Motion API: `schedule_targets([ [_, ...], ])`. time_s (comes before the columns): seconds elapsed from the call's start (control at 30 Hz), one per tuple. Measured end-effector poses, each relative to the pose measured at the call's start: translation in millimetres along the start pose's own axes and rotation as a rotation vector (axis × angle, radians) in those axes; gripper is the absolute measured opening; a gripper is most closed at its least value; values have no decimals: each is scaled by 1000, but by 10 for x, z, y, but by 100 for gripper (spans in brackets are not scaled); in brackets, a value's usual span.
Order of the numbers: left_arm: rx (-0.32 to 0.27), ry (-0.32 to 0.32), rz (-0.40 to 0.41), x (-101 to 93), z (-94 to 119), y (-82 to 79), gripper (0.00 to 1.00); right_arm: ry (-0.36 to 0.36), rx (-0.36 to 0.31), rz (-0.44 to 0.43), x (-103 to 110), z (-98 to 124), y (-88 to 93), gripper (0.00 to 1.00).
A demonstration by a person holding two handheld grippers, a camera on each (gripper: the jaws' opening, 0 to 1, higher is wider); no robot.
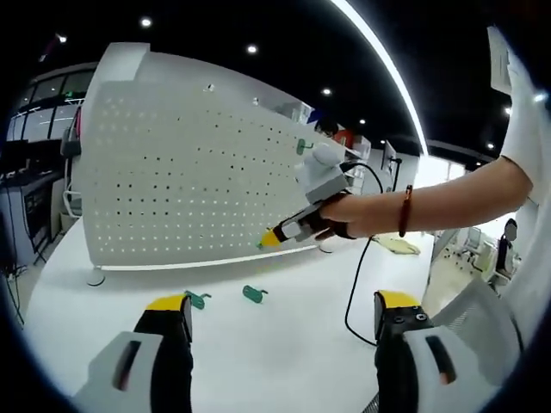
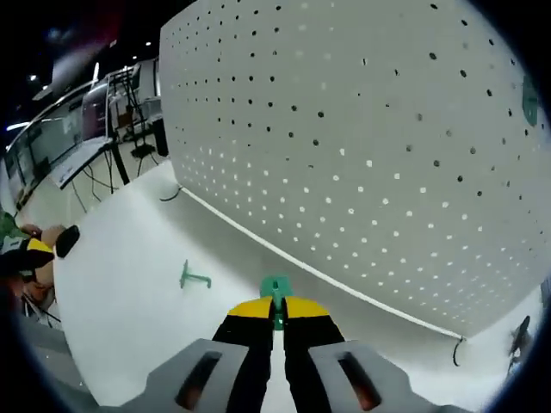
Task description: Insert the hook assembly into the mounting plate slot until the hook locks in place.
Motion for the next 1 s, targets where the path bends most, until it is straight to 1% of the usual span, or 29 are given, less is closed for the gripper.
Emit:
schedule_targets([
  [0.03,-3,3,-5,-6,-3,-14,90,11,-31,-30,-39,28,-59,2],
  [0.13,-3,8,-10,-19,-11,-21,90,13,-82,-85,-110,108,-168,2],
  [0.17,4,11,-10,-28,-17,-15,90,32,-102,-104,-165,143,-206,2],
  [0.2,5,11,-10,-32,-19,-14,90,35,-103,-104,-195,169,-218,2],
  [0.27,4,18,-15,-58,-28,-22,90,58,-138,-124,-273,234,-295,2],
  [0.33,8,26,-15,-83,-42,-26,90,77,-152,-146,-351,273,-339,2],
  [0.4,12,32,-22,-104,-55,-35,90,95,-184,-161,-439,318,-411,2],
  [0.43,13,37,-24,-115,-62,-42,90,97,-191,-164,-476,336,-430,2],
  [0.47,14,39,-27,-122,-67,-47,90,98,-188,-186,-503,344,-440,2],
  [0.5,15,43,-29,-130,-73,-53,90,107,-201,-202,-546,361,-466,2],
  [0.57,18,53,-32,-151,-88,-58,90,125,-216,-209,-603,394,-499,2],
  [0.67,23,60,-44,-179,-96,-74,90,150,-264,-251,-709,473,-607,2],
  [0.73,24,63,-45,-188,-99,-78,90,148,-280,-264,-725,536,-661,2],
  [0.87,30,68,-45,-208,-100,-68,90,161,-309,-274,-797,578,-767,2],
  [0.9,30,67,-43,-213,-100,-65,90,164,-329,-291,-812,613,-814,2],
  [1.0,37,69,-42,-235,-99,-51,90,181,-365,-295,-855,689,-917,2],
])
Point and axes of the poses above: the point that each gripper's makers call its tool centre point, and the gripper's own axes: z roughly backward along the fingers, x roughly to its left, y roughly out of its underside, the point moved 2 cm from there along z, roughly backward along the fingers, and after that the axes turned 12 degrees about y, right-handed, at the moved point
